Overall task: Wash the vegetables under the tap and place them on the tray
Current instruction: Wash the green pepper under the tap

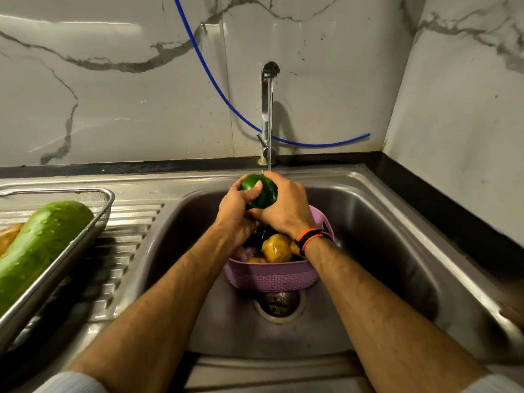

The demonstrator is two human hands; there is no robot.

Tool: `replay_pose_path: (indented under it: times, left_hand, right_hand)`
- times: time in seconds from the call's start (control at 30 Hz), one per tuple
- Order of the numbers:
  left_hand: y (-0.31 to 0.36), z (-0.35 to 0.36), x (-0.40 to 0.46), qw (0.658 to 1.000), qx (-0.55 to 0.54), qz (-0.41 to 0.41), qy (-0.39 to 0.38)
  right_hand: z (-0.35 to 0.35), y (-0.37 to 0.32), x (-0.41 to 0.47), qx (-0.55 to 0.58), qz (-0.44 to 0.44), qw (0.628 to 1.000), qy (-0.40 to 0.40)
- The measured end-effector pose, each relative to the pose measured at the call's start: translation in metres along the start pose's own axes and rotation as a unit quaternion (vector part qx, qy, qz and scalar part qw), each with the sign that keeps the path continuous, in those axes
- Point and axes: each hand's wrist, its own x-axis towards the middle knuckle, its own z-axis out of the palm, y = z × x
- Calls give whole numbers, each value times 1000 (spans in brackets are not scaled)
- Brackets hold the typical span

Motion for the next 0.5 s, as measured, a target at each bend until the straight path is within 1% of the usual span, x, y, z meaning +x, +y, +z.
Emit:
replay_pose_path:
  times: [0.07,0.1,0.23,0.33,0.43,0.5]
  left_hand:
    - [2,-1,-2,999,13,-8,-42]
    - [2,-1,-2,999,11,-8,-51]
    - [-3,5,1,1000,2,1,-14]
    - [-5,5,2,1000,1,4,5]
    - [-3,3,-1,1000,-3,-6,-20]
    - [-4,3,0,1000,-3,-7,-15]
  right_hand:
    - [-1,0,3,6,20,1000,-23]
    - [-2,2,4,6,24,999,-23]
    - [-5,3,-2,3,16,1000,22]
    - [-2,0,-3,-18,5,999,30]
    - [-1,0,2,0,13,1000,-19]
    - [-1,4,4,3,21,999,-36]
